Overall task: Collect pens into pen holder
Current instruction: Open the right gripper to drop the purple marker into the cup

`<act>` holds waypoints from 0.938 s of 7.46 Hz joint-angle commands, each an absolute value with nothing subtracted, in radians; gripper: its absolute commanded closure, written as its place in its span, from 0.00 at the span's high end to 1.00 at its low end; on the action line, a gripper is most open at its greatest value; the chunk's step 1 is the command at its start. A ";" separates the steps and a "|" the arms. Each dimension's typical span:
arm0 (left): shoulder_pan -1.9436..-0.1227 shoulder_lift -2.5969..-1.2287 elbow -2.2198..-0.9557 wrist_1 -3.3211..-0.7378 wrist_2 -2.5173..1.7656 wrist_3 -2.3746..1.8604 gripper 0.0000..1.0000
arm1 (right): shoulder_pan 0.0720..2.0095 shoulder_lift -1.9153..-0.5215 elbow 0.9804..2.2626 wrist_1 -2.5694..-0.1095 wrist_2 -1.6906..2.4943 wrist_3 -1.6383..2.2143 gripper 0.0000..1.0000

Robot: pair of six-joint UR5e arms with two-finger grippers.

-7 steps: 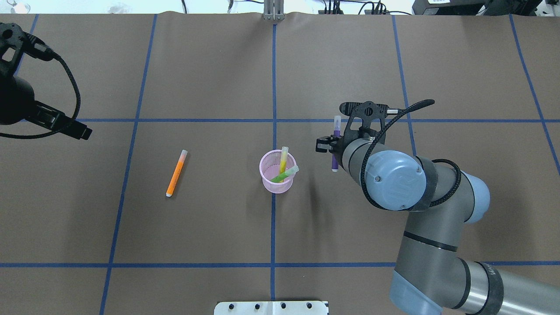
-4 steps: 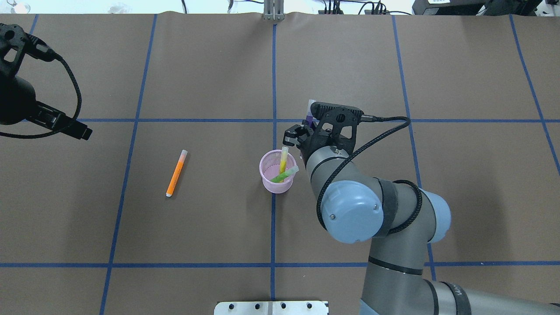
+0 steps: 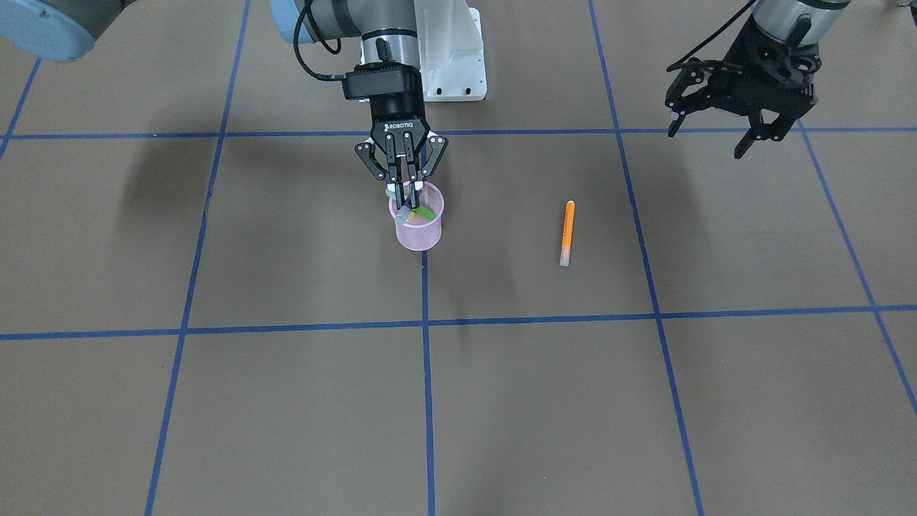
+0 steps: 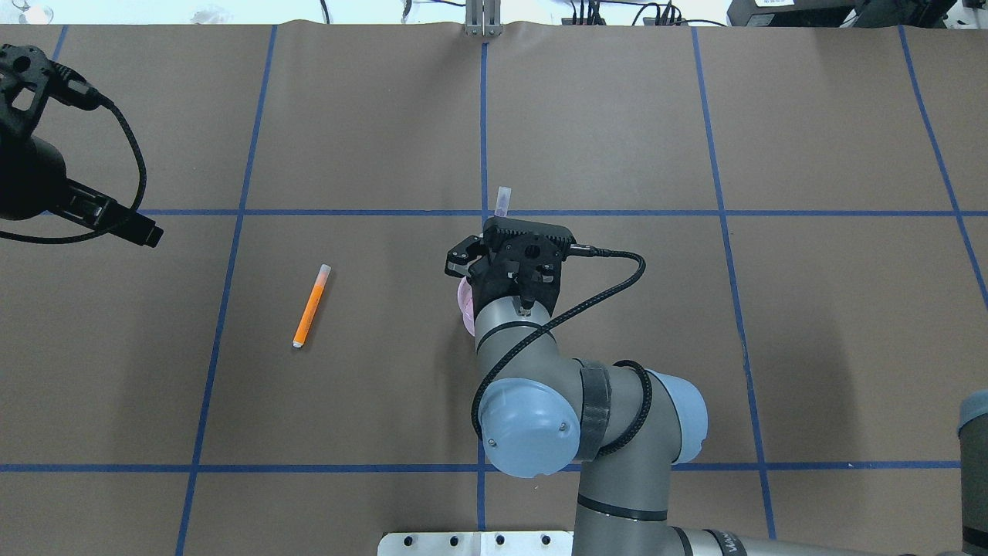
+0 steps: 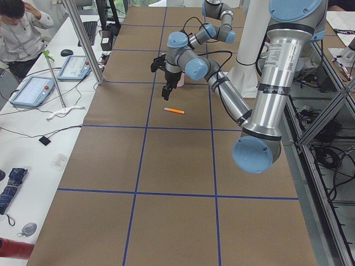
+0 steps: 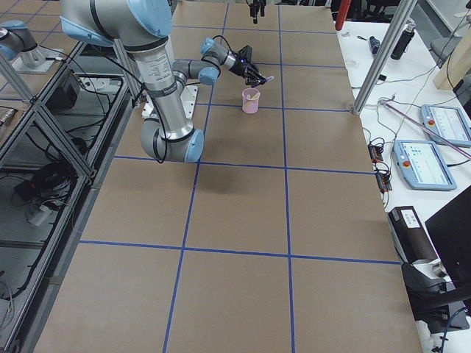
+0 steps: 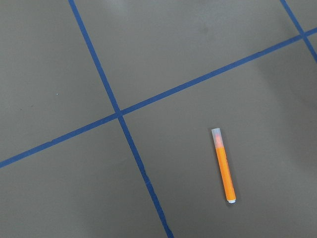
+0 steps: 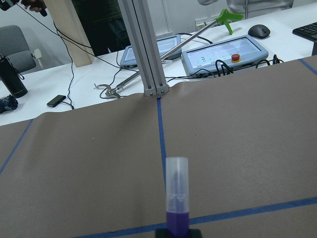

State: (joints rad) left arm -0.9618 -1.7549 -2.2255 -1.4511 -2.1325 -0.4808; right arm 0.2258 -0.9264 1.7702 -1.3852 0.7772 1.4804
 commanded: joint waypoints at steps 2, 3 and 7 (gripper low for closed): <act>-0.962 -1.756 -2.215 -1.453 -2.134 -0.480 1.00 | 0.175 -0.917 1.724 -1.387 0.709 1.480 0.11; -0.962 -1.762 -2.209 -1.454 -2.134 -0.480 1.00 | 0.160 -0.920 1.723 -1.387 0.690 1.480 0.22; -0.962 -1.766 -2.206 -1.454 -2.134 -0.480 1.00 | 0.153 -0.920 1.726 -1.384 0.687 1.476 0.98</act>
